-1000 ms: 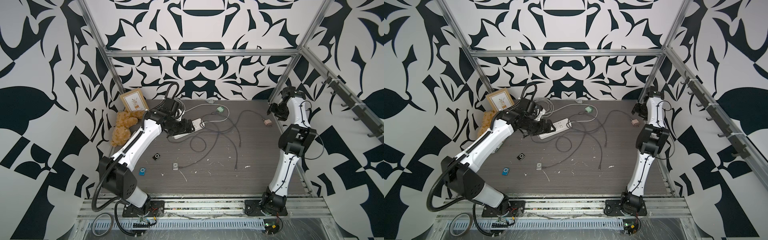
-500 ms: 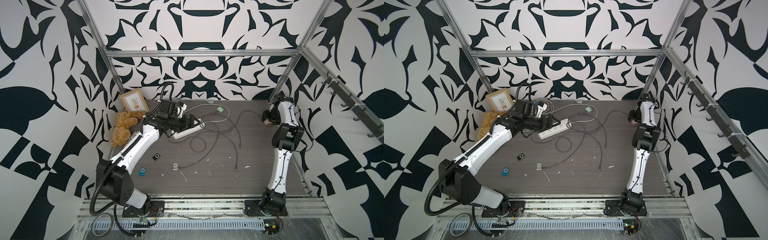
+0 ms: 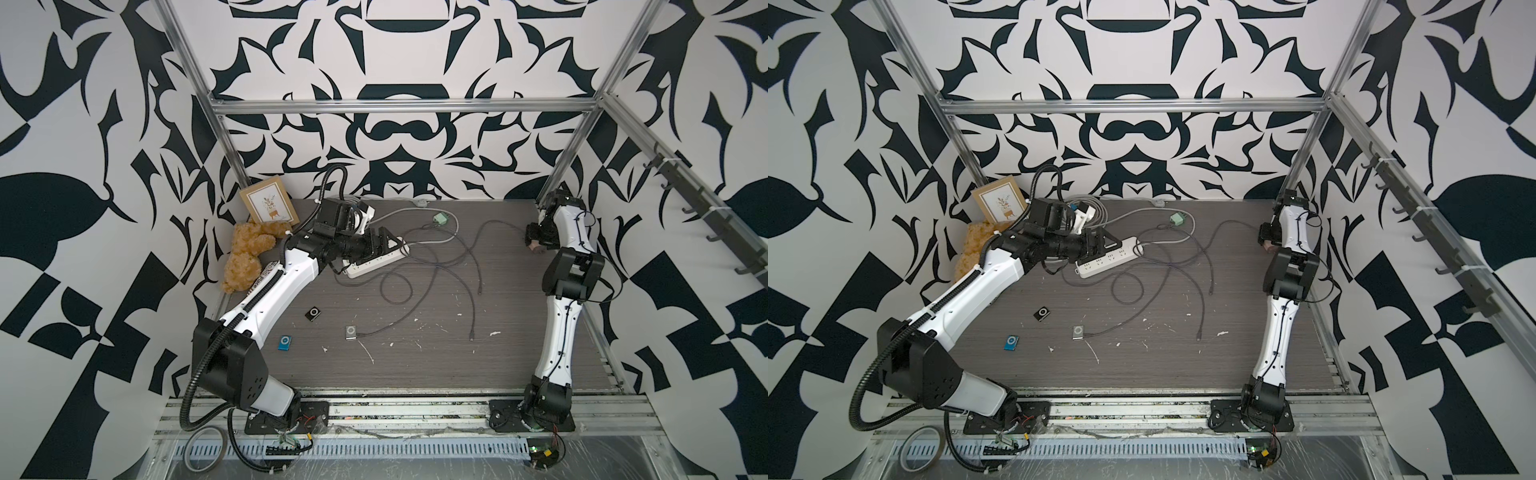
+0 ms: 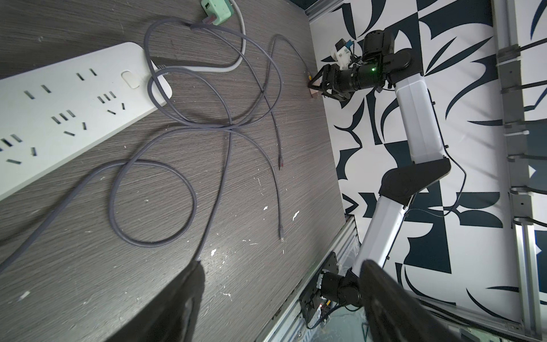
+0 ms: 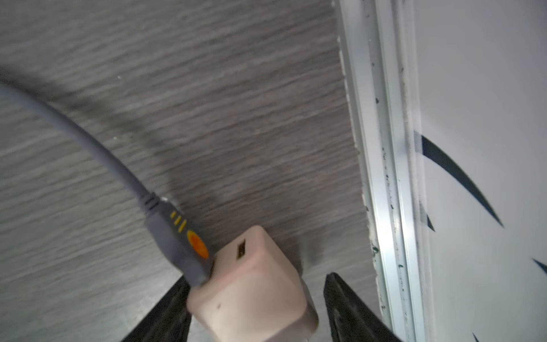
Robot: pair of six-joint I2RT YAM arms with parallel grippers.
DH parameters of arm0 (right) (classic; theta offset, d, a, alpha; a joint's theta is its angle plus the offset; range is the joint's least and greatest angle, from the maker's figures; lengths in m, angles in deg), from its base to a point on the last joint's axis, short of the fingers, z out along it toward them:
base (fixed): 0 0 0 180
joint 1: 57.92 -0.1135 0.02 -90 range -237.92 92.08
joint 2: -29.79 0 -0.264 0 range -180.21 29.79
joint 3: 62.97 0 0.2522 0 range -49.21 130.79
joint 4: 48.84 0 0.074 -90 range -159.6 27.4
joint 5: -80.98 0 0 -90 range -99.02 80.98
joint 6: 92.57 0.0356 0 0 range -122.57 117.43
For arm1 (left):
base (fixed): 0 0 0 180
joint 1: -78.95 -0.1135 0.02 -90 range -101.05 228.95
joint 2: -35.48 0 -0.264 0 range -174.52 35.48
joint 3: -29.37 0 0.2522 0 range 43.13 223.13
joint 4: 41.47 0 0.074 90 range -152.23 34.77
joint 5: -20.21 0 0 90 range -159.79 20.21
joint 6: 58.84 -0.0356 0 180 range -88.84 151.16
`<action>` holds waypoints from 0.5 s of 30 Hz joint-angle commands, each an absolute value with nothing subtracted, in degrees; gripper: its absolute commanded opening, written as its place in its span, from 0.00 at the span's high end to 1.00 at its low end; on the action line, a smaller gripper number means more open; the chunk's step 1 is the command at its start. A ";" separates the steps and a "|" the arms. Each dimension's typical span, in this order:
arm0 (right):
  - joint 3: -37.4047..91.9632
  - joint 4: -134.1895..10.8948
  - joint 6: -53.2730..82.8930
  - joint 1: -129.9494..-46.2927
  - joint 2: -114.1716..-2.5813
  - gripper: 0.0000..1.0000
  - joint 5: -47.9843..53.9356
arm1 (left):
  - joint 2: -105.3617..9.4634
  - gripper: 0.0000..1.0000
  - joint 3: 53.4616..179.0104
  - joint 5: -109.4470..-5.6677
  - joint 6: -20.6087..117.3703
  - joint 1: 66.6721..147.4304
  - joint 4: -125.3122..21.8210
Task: Charge mp3
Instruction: Place the MP3 player at the center of the board, then pick up the plug from the center of the board.
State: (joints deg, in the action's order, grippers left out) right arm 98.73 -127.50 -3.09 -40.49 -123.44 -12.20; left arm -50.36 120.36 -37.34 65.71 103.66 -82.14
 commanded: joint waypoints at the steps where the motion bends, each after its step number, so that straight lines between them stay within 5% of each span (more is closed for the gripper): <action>1: 102.33 -126.55 -4.63 -40.43 -123.78 0.30 -11.19 | -51.13 0.14 119.77 -35.80 65.35 103.39 -83.68; 6: 103.13 -125.80 -4.30 -40.43 -124.20 0.42 -8.02 | -51.82 0.14 120.30 -35.86 65.20 103.39 -83.96; 15: 88.37 -122.89 1.58 -40.51 -115.07 0.83 -3.11 | -54.41 0.19 121.18 -35.17 65.66 103.39 -82.06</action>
